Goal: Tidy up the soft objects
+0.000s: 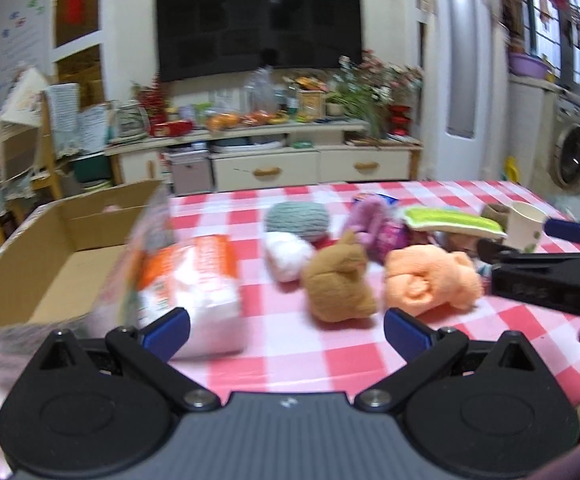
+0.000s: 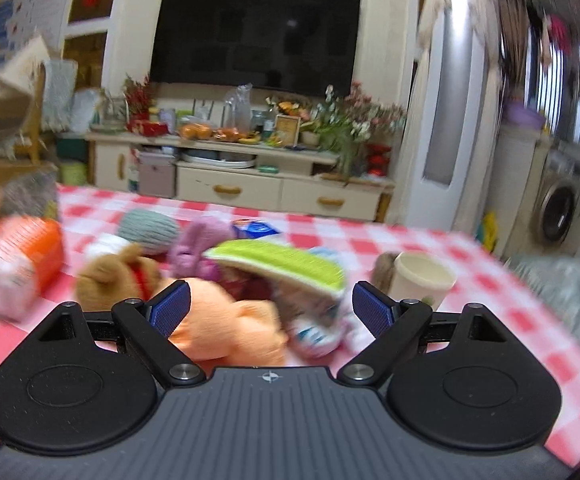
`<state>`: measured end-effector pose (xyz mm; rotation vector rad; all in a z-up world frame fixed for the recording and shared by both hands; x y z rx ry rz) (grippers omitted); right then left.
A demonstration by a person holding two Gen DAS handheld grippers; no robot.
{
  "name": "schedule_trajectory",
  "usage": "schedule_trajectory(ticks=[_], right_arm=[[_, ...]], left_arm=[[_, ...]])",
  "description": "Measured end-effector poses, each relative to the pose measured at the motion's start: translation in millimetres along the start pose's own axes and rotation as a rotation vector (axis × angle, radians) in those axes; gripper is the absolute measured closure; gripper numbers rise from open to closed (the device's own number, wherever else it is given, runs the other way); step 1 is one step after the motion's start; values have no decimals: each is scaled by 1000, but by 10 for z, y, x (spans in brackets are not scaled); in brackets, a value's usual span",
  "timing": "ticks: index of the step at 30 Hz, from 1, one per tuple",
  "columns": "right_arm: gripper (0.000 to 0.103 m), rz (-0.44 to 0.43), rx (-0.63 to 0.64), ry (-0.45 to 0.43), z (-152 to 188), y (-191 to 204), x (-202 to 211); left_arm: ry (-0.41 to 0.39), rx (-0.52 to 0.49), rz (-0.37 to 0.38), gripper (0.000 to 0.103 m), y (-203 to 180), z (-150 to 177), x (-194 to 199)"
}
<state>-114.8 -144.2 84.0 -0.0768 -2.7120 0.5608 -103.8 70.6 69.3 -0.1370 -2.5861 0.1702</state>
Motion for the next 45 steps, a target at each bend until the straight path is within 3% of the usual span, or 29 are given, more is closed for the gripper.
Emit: schedule_trajectory(ticks=[4, 11, 17, 24, 30, 33, 35, 37, 39, 40, 45], right_arm=[[0, 4, 60, -4, -11, -68, -62], [0, -6, 75, -5, -77, -147, -193], [22, -38, 115, 21, -134, -94, -396], [31, -60, 189, 33, -178, -53, -518], [39, -51, 242, 14, -228, -43, -569], [31, -52, 270, 18, -244, -38, -594], [2, -52, 256, 13, -255, -67, -604], [5, -68, 238, 20, -275, -113, -659], [18, -89, 234, 30, -262, -119, -706], [31, -95, 239, 36, -255, -103, -727], [54, -66, 311, 19, -261, -46, -694]], left_arm=[[37, -8, 36, 1, -189, -79, -248], [105, 19, 24, 1, -311, -194, -761], [154, 57, 13, 2, -337, -244, -1098], [239, 65, 19, 4, -395, -195, -1390], [293, 116, 14, 20, -322, -218, -1540], [312, 134, 23, 32, -303, -223, -1567], [320, 130, 23, 41, -298, -224, -1575], [321, 136, 26, 42, -296, -223, -1561], [323, 140, 31, 43, -292, -232, -1550], [322, 144, 37, 44, -293, -236, -1537], [286, 144, 56, 44, -288, -314, -1441]])
Point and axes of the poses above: each gripper's, at about its wrist camera, not at the fingertips, and x roughly against the way its jaws point, y to its left, z to its underside, the point moved 4 cm from there along -x, roughly the way its jaws point, and after that the axes turned 14 degrees about x, right-handed, at the moved point
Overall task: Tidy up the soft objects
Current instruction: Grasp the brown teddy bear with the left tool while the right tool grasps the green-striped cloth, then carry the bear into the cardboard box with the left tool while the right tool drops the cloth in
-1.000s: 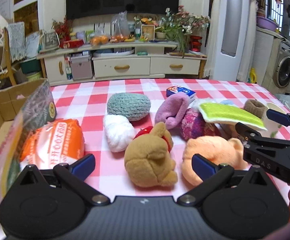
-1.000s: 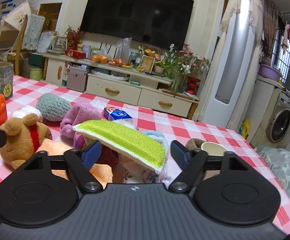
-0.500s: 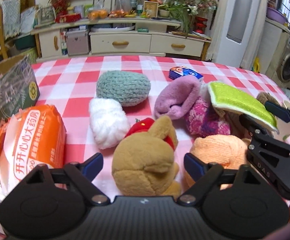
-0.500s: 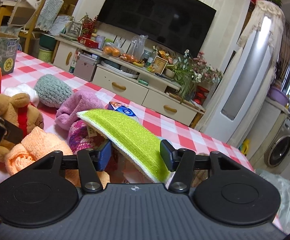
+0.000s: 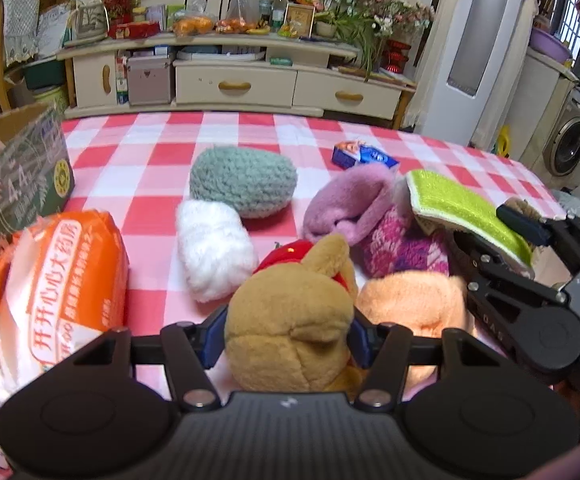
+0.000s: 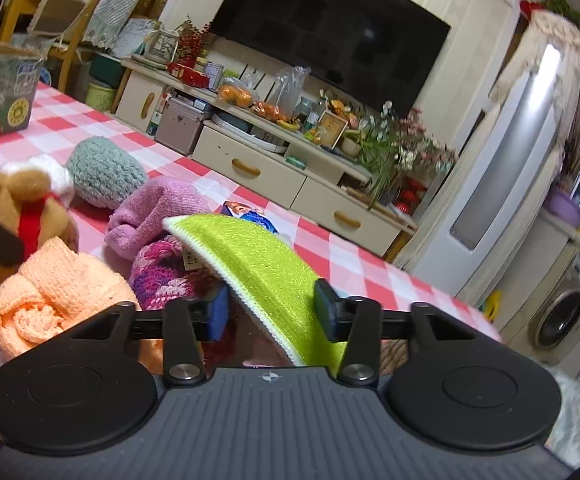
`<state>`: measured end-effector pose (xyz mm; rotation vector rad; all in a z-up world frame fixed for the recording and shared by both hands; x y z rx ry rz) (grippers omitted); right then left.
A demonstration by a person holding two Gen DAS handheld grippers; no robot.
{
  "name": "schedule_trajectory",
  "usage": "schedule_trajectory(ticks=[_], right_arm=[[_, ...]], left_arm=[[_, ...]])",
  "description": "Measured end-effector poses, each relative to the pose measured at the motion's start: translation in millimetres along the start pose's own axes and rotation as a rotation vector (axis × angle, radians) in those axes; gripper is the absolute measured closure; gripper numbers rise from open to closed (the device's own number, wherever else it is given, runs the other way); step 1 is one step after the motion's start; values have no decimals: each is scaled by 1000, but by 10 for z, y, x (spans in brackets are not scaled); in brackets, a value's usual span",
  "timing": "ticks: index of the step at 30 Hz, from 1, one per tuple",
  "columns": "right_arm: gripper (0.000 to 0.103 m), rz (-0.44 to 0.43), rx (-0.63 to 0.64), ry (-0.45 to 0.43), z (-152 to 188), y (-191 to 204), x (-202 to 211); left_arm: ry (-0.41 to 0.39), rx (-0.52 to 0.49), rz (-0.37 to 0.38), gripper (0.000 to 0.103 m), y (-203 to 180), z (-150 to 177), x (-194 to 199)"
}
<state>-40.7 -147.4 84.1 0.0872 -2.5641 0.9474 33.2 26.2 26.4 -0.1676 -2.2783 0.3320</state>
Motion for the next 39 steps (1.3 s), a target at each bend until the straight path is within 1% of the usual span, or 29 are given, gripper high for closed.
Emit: schedule_trajectory(ticks=[1, 4, 5, 7, 12, 17, 19, 22, 27, 30, 34, 39], right_arm=[[60, 10, 11, -5, -8, 5, 22], [66, 37, 3, -17, -40, -37, 85], [70, 43, -6, -20, -47, -59, 105], [73, 64, -21, -27, -50, -104, 145], [79, 96, -65, -58, -92, -185, 249], [81, 57, -168, -98, -237, -298, 318], [81, 10, -243, -121, -303, -359, 339], [81, -78, -355, -151, -435, -428, 353], [80, -243, -507, -199, -711, -451, 301], [80, -339, -557, -230, -956, -384, 252], [80, -480, -596, -274, -1390, -210, 160], [80, -643, -624, -304, -1927, 98, 44]], left_arm=[[-10, 2, 6, 44, 4, -19, 31], [-52, -20, 14, 44, -10, -64, 131], [-68, -30, 16, 44, -19, -77, 166], [-85, -28, 33, 44, -17, -102, 225], [-129, -2, 64, 44, 41, -197, 351], [-208, 36, 85, 44, 171, -333, 534], [-246, 49, 91, 44, 227, -392, 622], [-312, 56, 81, 44, 332, -482, 758], [-382, 103, 65, 44, 580, -600, 953], [-422, 141, 40, 44, 763, -657, 1058], [-477, 180, -21, 44, 1016, -699, 1180], [-503, 264, -116, 44, 1419, -748, 1239]])
Point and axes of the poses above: each gripper's, at about its wrist camera, not at the fingertips, and x roughly against the way its jaws point, y to its left, z to its underside, the point moved 4 cm from there along -x, roughly the way its jaws point, and after that the axes turned 14 degrees about x, right-handed, at the moved point
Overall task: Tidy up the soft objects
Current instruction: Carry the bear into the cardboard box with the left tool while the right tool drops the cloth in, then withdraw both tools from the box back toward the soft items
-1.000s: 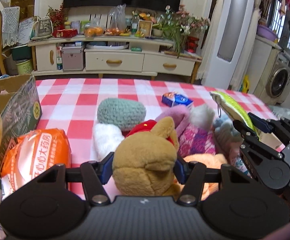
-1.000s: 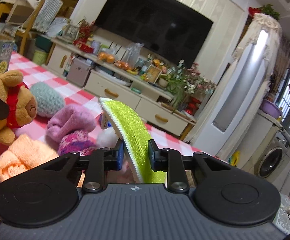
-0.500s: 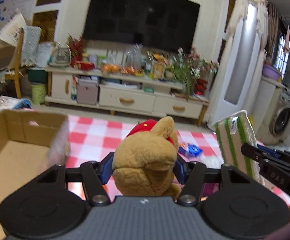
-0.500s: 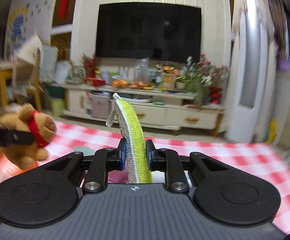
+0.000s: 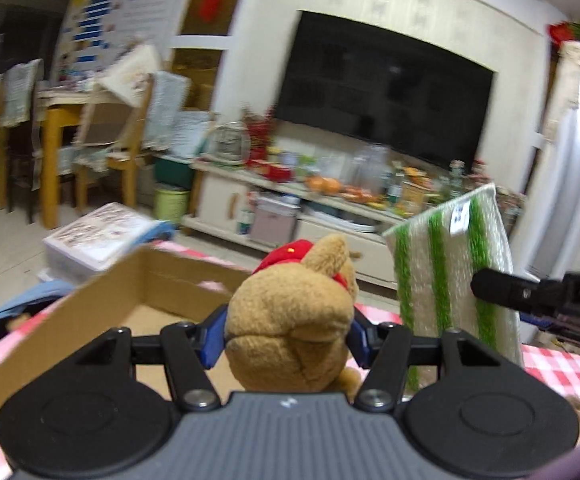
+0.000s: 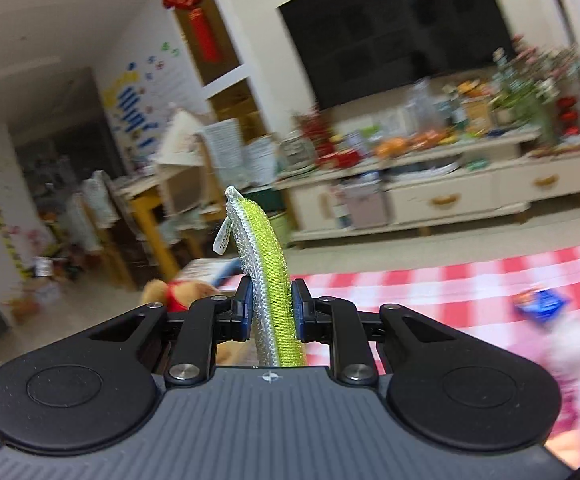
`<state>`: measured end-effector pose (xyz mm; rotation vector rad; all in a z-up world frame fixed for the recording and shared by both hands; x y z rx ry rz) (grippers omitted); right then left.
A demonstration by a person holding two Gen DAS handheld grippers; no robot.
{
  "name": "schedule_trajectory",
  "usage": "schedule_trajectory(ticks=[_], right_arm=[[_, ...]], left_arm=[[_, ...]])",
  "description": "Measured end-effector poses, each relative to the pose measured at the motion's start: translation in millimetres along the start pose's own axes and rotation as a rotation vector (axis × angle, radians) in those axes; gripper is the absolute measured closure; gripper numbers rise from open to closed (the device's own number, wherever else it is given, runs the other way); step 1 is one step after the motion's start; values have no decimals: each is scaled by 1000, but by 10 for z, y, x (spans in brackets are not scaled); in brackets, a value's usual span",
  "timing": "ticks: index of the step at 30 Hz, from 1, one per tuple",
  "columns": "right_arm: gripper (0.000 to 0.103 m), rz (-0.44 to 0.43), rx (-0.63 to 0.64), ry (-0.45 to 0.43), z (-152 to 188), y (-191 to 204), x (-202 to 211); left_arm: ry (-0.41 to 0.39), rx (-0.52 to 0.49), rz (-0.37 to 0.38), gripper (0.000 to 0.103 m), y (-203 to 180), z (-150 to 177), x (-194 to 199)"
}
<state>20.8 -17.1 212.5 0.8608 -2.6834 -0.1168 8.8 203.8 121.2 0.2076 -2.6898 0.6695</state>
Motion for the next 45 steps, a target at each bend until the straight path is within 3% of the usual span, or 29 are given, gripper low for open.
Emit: schedule_trajectory(ticks=[7, 12, 16, 18, 19, 22, 29, 36, 45], right_arm=[[80, -149, -46, 84, -31, 459, -615], [79, -159, -27, 170, 153, 673, -787], [70, -144, -11, 192, 150, 761, -821], [55, -133, -15, 173, 72, 720, -777], [32, -123, -16, 159, 44, 704, -721], [4, -91, -10, 101, 68, 673, -400], [0, 36, 39, 31, 165, 647, 326], [0, 143, 68, 28, 317, 543, 724], [0, 246, 56, 20, 502, 262, 883]], left_arm=[[3, 75, -156, 44, 482, -143, -97], [52, 106, -240, 44, 716, -139, -165], [48, 100, -302, 41, 811, -135, -137], [27, 93, -324, 33, 806, -142, -83], [16, 94, -326, 27, 809, -147, -61], [-10, 88, -328, 20, 785, -162, -11], [-38, 71, -271, 4, 641, -148, 39], [-43, 41, -206, 1, 482, -81, 57], [-15, -6, -126, 1, 206, 65, 72]])
Point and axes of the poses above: each gripper's, at about its wrist camera, not at the fingertips, and x roughly against the way its jaws point, y to its left, z to its underside, the point moved 4 cm from there along -x, roughly the way its jaws point, and after that the axes turned 14 degrees about x, right-handed, at the moved point
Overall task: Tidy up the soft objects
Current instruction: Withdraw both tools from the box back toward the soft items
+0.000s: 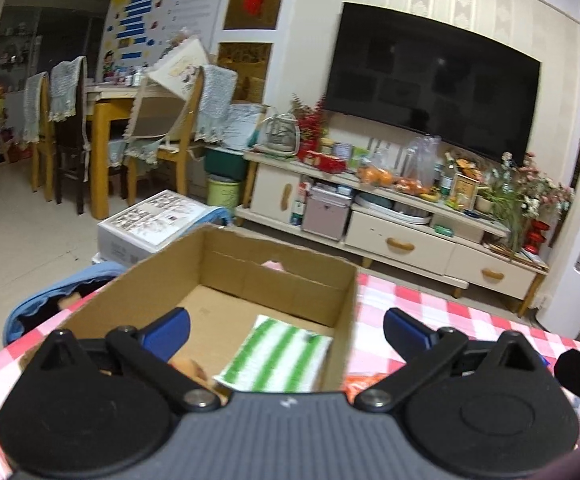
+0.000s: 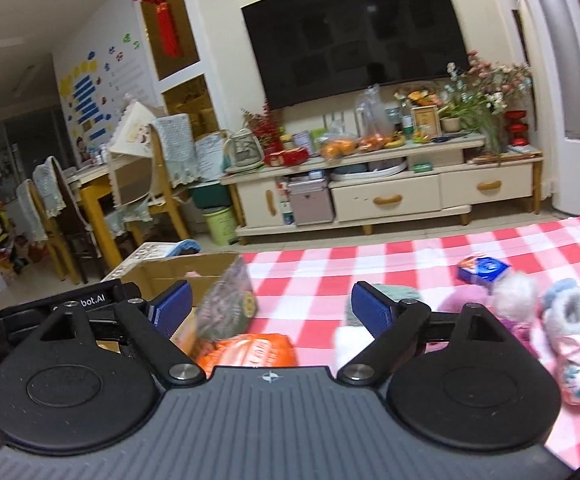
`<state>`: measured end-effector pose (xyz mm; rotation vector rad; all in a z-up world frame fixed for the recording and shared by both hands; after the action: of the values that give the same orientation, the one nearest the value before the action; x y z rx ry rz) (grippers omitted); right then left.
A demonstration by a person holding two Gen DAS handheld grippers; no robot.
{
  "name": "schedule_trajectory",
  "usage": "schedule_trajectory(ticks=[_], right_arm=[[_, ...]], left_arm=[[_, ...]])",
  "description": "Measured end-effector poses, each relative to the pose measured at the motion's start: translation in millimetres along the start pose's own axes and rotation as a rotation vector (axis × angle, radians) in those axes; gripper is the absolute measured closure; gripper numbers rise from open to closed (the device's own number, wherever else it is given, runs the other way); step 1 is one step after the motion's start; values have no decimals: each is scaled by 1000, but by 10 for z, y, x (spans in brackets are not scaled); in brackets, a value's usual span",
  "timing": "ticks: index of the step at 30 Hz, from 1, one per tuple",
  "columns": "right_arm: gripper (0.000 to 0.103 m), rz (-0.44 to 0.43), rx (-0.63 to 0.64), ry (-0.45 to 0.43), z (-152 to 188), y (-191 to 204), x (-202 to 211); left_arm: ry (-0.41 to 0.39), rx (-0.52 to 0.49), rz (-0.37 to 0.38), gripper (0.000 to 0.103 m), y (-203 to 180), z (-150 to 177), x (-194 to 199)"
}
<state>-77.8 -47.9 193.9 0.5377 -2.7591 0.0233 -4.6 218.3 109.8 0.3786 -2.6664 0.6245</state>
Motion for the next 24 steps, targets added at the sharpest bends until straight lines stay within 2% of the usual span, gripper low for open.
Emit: schedule_trajectory(ticks=[10, 24], right_arm=[[0, 128, 25, -41, 84, -252, 187], [0, 259, -10, -29, 316, -689, 424]], left_arm=[[3, -61, 94, 1, -314, 187, 105], [53, -152, 196, 1, -760, 555, 219]])
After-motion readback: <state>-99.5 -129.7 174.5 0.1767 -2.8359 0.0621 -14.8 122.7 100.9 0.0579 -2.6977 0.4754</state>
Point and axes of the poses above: each gripper's, at about its wrist camera, not at the fingertips, and x roughly against the way its jaws point, y to its left, z to its underside, the point moved 4 cm from there along -x, roughly the way its jaws point, and after that the axes turned 14 degrees about x, right-handed, at the moved point
